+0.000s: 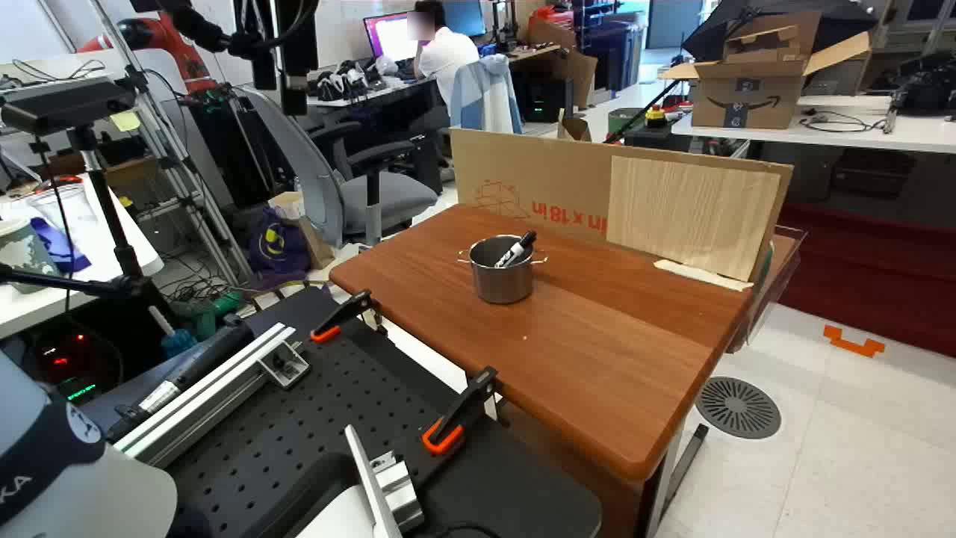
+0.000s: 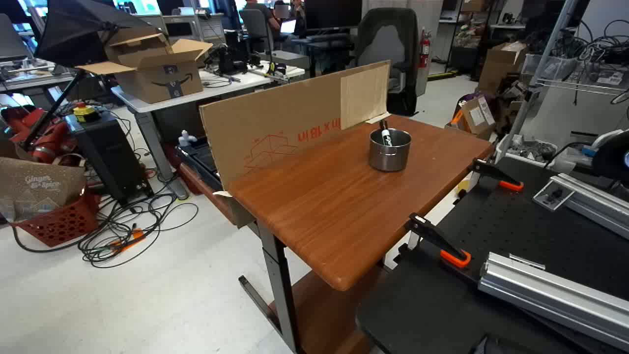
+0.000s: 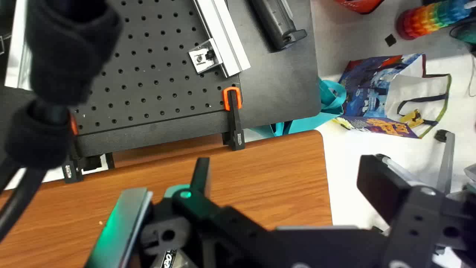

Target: Remove the marker from the bowl and put it on the table

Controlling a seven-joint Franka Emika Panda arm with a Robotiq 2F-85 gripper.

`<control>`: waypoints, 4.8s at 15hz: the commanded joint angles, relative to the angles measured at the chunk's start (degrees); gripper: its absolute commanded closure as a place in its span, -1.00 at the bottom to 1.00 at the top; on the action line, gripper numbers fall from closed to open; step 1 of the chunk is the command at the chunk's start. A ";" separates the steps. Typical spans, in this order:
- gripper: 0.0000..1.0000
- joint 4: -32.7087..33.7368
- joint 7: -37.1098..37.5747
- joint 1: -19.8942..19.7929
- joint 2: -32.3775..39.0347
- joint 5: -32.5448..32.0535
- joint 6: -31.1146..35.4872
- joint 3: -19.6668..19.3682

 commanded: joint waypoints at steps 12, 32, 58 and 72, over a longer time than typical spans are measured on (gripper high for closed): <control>-1.00 -3.86 3.72 -7.82 -4.19 -3.94 4.20 2.33; -1.00 8.59 2.83 -12.27 26.25 -3.84 24.55 -2.48; -1.00 31.85 5.60 -11.98 57.48 4.39 26.75 -0.26; 0.92 32.26 6.90 -12.11 56.92 4.54 26.42 -0.44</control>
